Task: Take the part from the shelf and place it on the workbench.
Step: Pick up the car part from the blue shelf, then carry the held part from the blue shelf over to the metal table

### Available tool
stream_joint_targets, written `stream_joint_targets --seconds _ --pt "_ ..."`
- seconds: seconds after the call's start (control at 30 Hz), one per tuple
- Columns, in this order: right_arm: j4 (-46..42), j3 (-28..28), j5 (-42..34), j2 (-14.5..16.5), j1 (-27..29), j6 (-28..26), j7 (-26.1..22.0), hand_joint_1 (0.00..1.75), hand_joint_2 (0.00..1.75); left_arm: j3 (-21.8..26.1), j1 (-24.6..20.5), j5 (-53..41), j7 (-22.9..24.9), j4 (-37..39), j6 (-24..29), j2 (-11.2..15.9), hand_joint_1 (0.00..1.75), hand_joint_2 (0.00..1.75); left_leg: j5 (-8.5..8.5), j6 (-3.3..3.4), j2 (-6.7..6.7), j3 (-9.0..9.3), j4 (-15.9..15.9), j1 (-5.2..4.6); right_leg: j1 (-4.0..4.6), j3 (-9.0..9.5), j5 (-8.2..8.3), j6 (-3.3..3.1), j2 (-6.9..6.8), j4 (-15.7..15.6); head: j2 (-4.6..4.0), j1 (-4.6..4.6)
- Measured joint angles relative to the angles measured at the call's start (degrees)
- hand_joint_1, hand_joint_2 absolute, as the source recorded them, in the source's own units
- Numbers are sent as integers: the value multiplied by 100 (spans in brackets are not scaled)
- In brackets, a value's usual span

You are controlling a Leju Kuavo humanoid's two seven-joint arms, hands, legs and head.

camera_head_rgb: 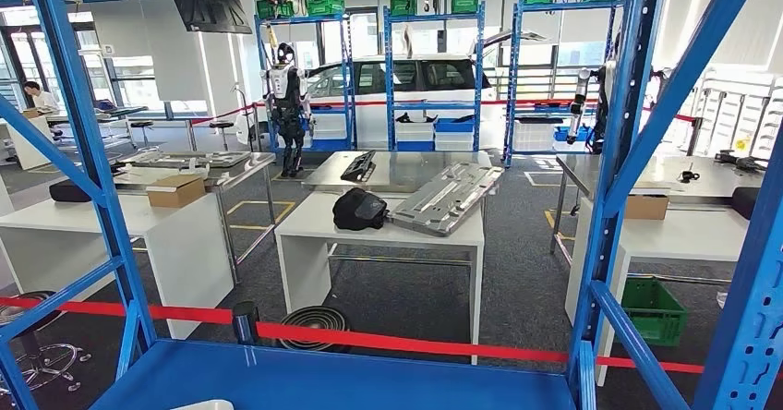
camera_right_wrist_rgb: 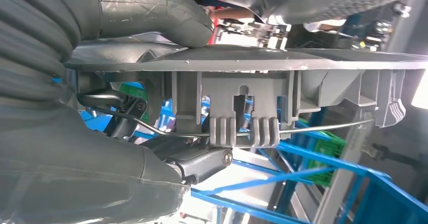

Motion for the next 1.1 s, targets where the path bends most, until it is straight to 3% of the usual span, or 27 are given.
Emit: stream_joint_targets --seconds 0.07,0.1,0.2,0.23,0.3,0.37,0.4,0.43,0.47,0.53,0.57,0.6,0.63,0.7,0.73,0.77,0.87,0.9,0.93,0.97,1.03,1.1 --pt "-26 -4 160 -20 -1 -2 -85 175 175 1 -10 -39 -32 -26 9 9 0 0 163 89 4 495 -761 -40 10 -41 91 41 2 -14 1 4" --pt "-37 -8 276 -30 -9 -7 -163 175 175 0 -16 -61 -59 -40 9 12 0 0 201 130 5 598 -946 -67 6 -43 132 74 -3 -24 0 4" --pt "-96 -10 689 -58 -58 -23 -439 175 175 -2 -25 -138 -149 -83 8 11 0 0 361 232 14 545 -1041 -116 -32 -48 243 183 -14 -79 -4 8" --pt "-125 -7 799 -74 -75 -24 -494 175 175 -2 -29 -167 -173 -93 10 7 0 0 453 268 22 511 -1083 -111 -37 -79 181 187 -11 -41 -4 13" --pt "-167 -1 928 -106 -107 -29 -525 175 175 -4 -42 -208 -202 -100 14 -8 0 0 646 316 44 389 -1146 -83 -39 -220 -234 140 -4 348 -6 23" --pt "-183 6 991 -118 -129 -50 -523 175 175 -5 -51 -223 -228 -98 18 -13 0 0 791 330 56 212 -1144 -83 -42 -385 -751 124 -3 1079 -5 34" --pt "-184 11 1010 -119 -137 -61 -517 175 175 -5 -53 -230 -242 -97 19 -15 0 0 865 323 62 122 -1138 -83 -48 -410 -875 159 -3 1394 -5 34" --pt "-184 18 1025 -119 -147 -70 -508 175 175 -5 -55 -244 -255 -96 18 -15 0 0 938 310 68 29 -1130 -80 -55 -354 -876 221 -3 1553 -4 35" --pt "-184 27 1037 -120 -157 -75 -498 175 175 -5 -57 -259 -266 -94 16 -16 0 0 1005 291 73 -60 -1116 -72 -65 -189 -783 293 -4 1488 -4 37" --pt "-184 47 1068 -130 -197 -82 -488 175 175 -4 -64 -292 -294 -92 11 -15 0 0 1105 233 75 -242 -1044 -52 -87 404 -621 393 -7 790 -3 38" --pt "-185 56 1083 -137 -221 -83 -489 175 175 -3 -68 -304 -309 -92 8 -14 0 0 1138 199 74 -321 -985 -49 -80 699 -639 382 3 367 -2 35" --pt "-187 63 1092 -146 -245 -85 -491 175 175 -3 -73 -314 -325 -94 2 -13 0 0 1167 164 72 -376 -931 -51 -73 880 -695 353 8 55 -2 32" --pt "-189 70 1096 -158 -267 -86 -495 175 175 -3 -79 -321 -338 -95 -5 -11 0 0 1200 132 68 -415 -895 -53 -54 957 -762 304 14 -109 -1 32" --pt "-191 81 1094 -180 -304 -95 -503 175 175 -1 -82 -330 -356 -96 -19 -8 0 0 1259 65 56 -452 -870 -33 -37 897 -738 194 6 -128 -2 27" --pt "-191 88 1091 -190 -328 -99 -505 175 175 1 -84 -335 -360 -96 -20 -7 0 0 1203 31 47 -478 -834 -15 -37 861 -696 132 -1 -122 -3 24" --pt "-191 93 1090 -197 -351 -104 -506 175 175 2 -82 -341 -364 -97 -20 -6 0 0 1041 -2 39 -519 -719 0 -45 810 -641 74 -10 -125 -4 18" --pt "-191 108 1083 -213 -395 -110 -505 175 175 4 -94 -347 -374 -98 -14 -5 0 0 200 -76 28 -753 228 16 -38 600 -447 -6 -18 -122 -5 5" --pt "-191 113 1081 -218 -405 -111 -504 175 175 4 -101 -347 -375 -98 -12 -5 0 0 45 -83 28 -804 566 16 -28 522 -378 -5 -18 -117 -5 2" --pt "-191 117 1079 -225 -417 -114 -503 175 175 4 -109 -346 -377 -98 -12 -5 0 0 28 -77 27 -784 761 15 -16 442 -311 -1 -17 -112 -5 -2" --pt "-191 122 1075 -231 -434 -116 -501 175 175 4 -117 -345 -378 -98 -12 -5 0 0 125 -58 25 -661 750 11 -1 364 -245 5 -15 -109 -4 -4" --pt "-192 131 1056 -245 -475 -121 -484 175 175 3 -134 -339 -380 -102 -12 -2 0 0 380 42 8 -119 137 -15 25 232 -125 17 -10 -108 -4 -8" --pt "-195 143 1025 -258 -520 -124 -453 175 175 2 -152 -333 -381 -121 -14 13 0 0 368 165 0 477 -704 -67 37 170 -21 57 -13 -118 -3 -4"
